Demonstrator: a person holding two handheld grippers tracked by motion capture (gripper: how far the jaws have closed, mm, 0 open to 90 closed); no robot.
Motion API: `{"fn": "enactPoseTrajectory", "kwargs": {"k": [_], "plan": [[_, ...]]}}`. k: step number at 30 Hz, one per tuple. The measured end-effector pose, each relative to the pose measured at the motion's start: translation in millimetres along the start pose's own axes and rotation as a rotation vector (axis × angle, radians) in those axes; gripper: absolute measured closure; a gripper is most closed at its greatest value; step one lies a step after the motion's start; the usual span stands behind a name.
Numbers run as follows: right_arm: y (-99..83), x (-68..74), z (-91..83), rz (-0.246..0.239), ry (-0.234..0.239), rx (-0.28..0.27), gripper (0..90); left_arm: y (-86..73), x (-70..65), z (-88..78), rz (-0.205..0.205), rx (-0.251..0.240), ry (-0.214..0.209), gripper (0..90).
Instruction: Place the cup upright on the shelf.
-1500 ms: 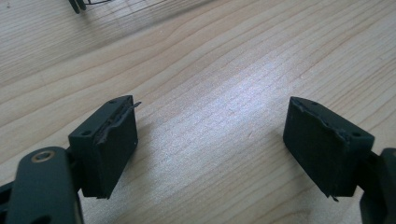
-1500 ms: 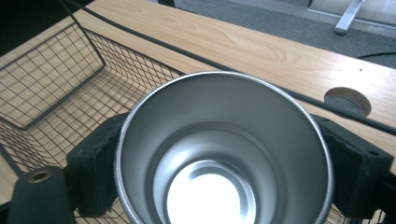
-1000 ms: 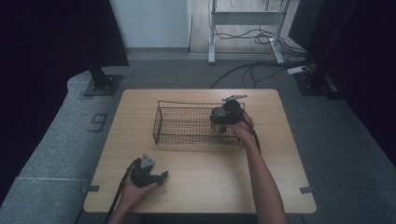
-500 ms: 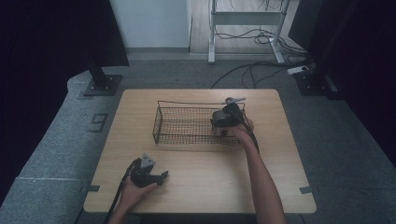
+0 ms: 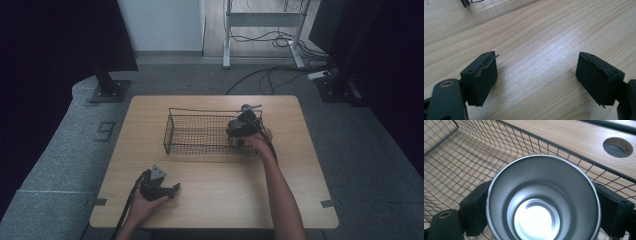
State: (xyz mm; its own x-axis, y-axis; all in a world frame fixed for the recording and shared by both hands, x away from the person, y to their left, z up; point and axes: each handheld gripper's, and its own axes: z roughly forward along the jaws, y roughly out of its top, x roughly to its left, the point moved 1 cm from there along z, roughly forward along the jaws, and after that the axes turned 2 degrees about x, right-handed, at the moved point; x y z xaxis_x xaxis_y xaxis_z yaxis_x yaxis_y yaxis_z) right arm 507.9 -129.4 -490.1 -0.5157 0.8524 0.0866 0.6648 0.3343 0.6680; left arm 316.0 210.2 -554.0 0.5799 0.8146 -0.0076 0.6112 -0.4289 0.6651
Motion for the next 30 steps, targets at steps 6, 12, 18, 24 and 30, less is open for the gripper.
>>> {"fn": "enactPoseTrajectory", "kwargs": {"k": [6, 12, 18, 24, 30], "plan": [[0.5, 0.0, 2.1, 0.001, -0.008, 0.027, 13.1, 0.0, 0.0, 0.0, 0.001, 0.000, -0.001, 17.4], [0.5, -0.2, 2.0, -0.004, -0.014, 0.039, 12.8, 0.2, -0.1, 0.2, 0.005, 0.001, -0.002, 17.4], [0.2, 1.5, 1.5, -0.015, -0.033, 0.037, 12.4, 0.2, -0.1, 0.1, 0.005, 0.001, -0.003, 17.4], [0.7, 2.1, -1.4, -0.007, -0.023, 0.024, 12.0, 0.2, -0.1, 0.2, 0.004, 0.001, -0.003, 17.4], [1.5, 1.8, -5.6, -0.006, -0.032, 0.010, 11.0, 0.2, -0.1, 0.2, 0.005, 0.001, -0.003, 17.3]]}}
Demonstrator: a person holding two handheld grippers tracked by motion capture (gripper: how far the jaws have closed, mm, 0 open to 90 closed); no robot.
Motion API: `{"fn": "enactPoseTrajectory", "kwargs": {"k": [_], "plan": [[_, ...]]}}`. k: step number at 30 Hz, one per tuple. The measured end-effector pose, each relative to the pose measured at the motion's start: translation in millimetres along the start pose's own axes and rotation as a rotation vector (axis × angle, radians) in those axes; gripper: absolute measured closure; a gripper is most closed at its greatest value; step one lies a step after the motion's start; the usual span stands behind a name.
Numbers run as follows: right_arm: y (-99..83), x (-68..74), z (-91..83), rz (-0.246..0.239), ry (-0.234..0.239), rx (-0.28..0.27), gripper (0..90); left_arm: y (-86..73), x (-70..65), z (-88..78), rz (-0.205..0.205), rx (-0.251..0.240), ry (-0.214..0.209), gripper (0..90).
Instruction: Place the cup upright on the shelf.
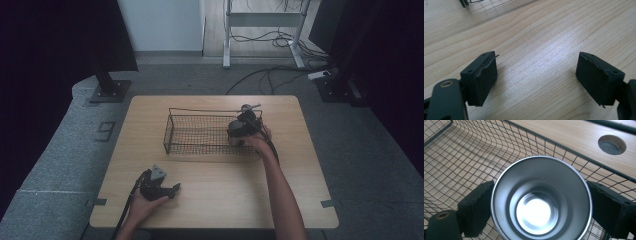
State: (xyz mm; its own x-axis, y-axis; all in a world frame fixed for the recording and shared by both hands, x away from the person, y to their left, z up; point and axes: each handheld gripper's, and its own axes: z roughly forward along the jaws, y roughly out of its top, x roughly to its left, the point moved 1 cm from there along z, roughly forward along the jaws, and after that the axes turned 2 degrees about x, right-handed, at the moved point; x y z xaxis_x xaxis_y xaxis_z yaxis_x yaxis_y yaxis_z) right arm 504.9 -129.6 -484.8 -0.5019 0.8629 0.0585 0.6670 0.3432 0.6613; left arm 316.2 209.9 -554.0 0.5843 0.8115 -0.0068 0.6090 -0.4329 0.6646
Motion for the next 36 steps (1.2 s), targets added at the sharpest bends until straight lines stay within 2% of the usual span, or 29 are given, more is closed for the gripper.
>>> {"fn": "enactPoseTrajectory", "kwargs": {"k": [10, 20, 24, 30, 36], "plan": [[2.9, -1.0, -14.0, 0.034, 0.006, -0.103, 9.8, 0.0, -0.1, 0.0, -0.001, -0.001, -0.001, 17.2], [0.4, 0.9, -33.9, 0.021, 0.015, -0.156, 10.5, 0.0, 0.1, 0.0, 0.000, 0.000, -0.001, 17.2], [-2.2, 2.3, -43.1, 0.024, 0.036, -0.169, 11.1, 0.0, 0.1, 0.0, 0.000, 0.000, -0.001, 17.1], [-10.4, 4.7, -58.8, 0.018, 0.055, -0.219, 13.0, 0.1, 0.1, 0.0, 0.001, 0.002, -0.004, 16.9], [-29.0, 4.5, -73.3, 0.013, 0.061, -0.248, 13.5, 0.3, 0.1, 0.2, 0.002, 0.002, -0.005, 16.7]]}}
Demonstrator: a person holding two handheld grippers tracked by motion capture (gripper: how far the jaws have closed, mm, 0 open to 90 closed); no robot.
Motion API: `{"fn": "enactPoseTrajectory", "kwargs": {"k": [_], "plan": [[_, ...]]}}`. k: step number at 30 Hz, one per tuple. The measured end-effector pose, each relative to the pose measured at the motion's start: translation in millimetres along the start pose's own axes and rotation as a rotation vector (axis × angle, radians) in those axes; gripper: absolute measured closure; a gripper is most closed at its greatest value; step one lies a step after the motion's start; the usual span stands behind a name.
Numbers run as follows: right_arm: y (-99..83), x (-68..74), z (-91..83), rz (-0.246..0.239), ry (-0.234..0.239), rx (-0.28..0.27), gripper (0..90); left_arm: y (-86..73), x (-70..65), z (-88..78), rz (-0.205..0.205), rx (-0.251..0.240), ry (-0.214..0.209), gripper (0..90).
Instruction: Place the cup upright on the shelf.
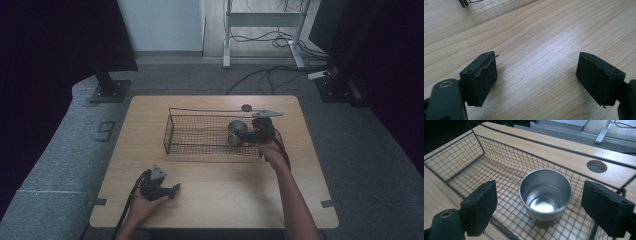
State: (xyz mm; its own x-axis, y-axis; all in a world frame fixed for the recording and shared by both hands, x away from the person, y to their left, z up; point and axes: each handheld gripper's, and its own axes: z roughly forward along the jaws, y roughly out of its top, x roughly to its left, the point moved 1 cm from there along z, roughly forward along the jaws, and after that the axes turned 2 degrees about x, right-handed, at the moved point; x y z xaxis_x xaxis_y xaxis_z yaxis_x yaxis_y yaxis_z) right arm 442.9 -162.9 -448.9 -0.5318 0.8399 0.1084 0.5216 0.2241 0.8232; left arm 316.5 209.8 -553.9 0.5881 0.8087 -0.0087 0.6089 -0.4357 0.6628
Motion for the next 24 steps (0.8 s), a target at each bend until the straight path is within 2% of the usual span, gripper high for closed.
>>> {"fn": "enactPoseTrajectory", "kwargs": {"k": [10, 15, 24], "plan": [[-30.4, 7.0, -35.1, -0.013, 0.016, -0.064, 14.6, 0.2, -0.1, 0.2, 0.000, 0.000, 0.000, 16.6], [-52.4, 9.0, -48.6, -0.015, 0.018, -0.067, 15.1, 0.2, 0.0, 0.1, 0.001, 0.001, 0.000, 16.7], [-92.2, 6.7, -73.5, 0.013, 0.008, -0.081, 16.4, 0.3, 0.0, 0.3, 0.001, 0.000, 0.000, 16.7]]}}
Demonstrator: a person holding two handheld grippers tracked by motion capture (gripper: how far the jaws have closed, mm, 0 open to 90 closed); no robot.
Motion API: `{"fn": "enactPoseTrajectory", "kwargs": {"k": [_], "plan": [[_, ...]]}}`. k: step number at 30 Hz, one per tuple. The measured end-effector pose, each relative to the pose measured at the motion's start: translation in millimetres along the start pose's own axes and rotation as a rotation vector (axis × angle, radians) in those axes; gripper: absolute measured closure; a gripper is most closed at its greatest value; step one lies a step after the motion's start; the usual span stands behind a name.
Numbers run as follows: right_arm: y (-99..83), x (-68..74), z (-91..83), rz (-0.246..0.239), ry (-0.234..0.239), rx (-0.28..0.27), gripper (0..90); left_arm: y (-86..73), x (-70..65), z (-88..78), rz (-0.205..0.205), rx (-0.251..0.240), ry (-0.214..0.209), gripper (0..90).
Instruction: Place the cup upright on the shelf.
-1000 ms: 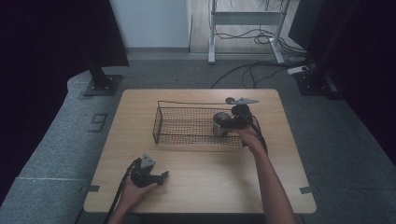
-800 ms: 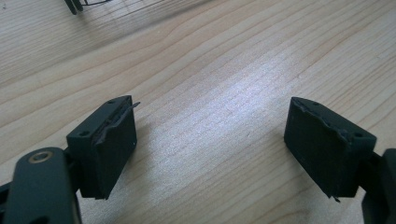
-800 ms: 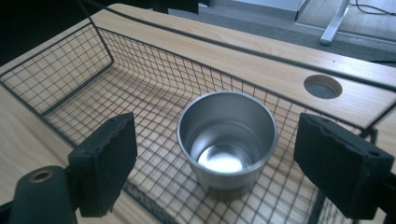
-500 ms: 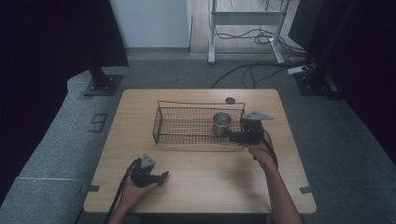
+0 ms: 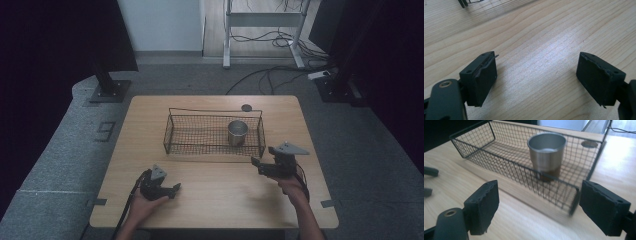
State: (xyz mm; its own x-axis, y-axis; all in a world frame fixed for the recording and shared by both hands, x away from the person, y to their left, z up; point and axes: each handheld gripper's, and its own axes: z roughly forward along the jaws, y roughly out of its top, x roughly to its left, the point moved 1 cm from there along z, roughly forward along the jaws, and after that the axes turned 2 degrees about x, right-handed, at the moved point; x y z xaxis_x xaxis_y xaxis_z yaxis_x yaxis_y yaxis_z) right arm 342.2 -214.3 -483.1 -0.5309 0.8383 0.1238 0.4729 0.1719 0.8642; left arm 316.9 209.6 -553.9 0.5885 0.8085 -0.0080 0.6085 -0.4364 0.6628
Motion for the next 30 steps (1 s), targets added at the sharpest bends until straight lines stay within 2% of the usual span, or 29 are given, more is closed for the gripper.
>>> {"fn": "enactPoseTrajectory", "kwargs": {"k": [7, 13, 15, 21, 30], "plan": [[-31.1, -3.8, -16.6, 0.040, -0.001, 0.002, 17.6, 0.2, 0.0, 0.2, -0.001, 0.000, 0.001, 16.7], [-51.4, -1.1, -19.6, 0.029, 0.002, 0.026, 17.9, 0.3, 0.1, 0.3, -0.002, -0.001, -0.001, 16.7], [-55.3, -1.0, -18.9, 0.016, -0.007, 0.041, 18.0, 0.3, 0.3, 0.3, -0.003, -0.001, -0.002, 16.6], [-66.1, -3.1, -14.9, 0.018, -0.014, 0.070, 18.1, 0.6, 0.4, 0.6, -0.001, -0.001, -0.003, 16.6], [-68.1, -3.7, -13.9, 0.023, -0.018, 0.069, 18.2, 0.9, 0.3, 0.7, 0.000, 0.000, 0.000, 16.7]]}}
